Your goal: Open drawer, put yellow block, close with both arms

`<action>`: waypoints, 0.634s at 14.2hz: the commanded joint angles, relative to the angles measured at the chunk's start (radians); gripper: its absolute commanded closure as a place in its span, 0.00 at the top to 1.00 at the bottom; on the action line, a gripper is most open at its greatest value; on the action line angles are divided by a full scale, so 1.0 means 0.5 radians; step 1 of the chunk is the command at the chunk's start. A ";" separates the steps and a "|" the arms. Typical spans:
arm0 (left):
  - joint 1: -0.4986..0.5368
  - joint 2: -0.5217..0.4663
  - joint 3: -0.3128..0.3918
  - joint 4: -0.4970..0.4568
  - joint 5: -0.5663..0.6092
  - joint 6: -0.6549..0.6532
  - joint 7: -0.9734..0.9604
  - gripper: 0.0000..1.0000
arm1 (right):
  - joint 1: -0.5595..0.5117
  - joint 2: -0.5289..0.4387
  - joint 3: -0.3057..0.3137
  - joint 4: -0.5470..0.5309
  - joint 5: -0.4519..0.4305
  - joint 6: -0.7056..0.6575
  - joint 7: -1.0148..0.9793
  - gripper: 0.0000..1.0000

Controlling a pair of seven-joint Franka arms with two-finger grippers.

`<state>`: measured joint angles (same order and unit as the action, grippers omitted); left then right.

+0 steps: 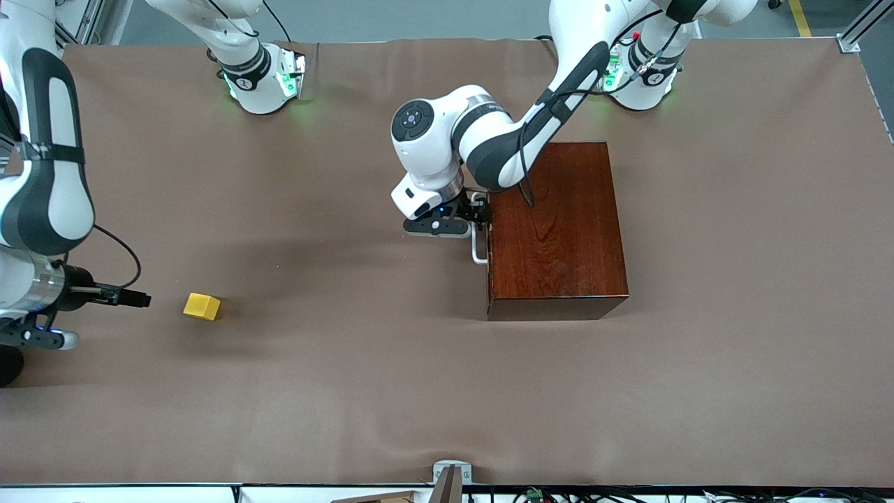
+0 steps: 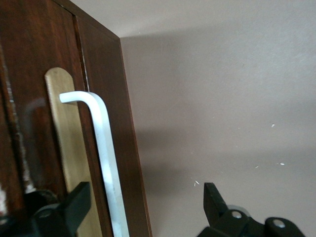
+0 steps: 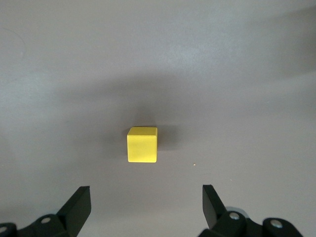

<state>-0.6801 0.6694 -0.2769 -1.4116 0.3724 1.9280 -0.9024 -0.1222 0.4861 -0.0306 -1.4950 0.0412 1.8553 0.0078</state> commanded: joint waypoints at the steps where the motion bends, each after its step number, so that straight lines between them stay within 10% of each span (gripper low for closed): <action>1: -0.020 0.048 0.014 0.028 0.050 0.004 -0.008 1.00 | -0.032 0.061 0.024 0.020 0.028 0.014 -0.028 1.00; 9: -0.051 0.115 0.014 0.041 0.047 0.102 -0.033 1.00 | -0.016 0.209 0.024 0.020 0.028 0.054 -0.114 1.00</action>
<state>-0.6911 0.7044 -0.2745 -1.4118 0.3743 1.9555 -0.9026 -0.1221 0.5753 -0.0291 -1.4955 0.0412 1.8774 -0.0315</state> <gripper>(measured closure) 0.000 0.000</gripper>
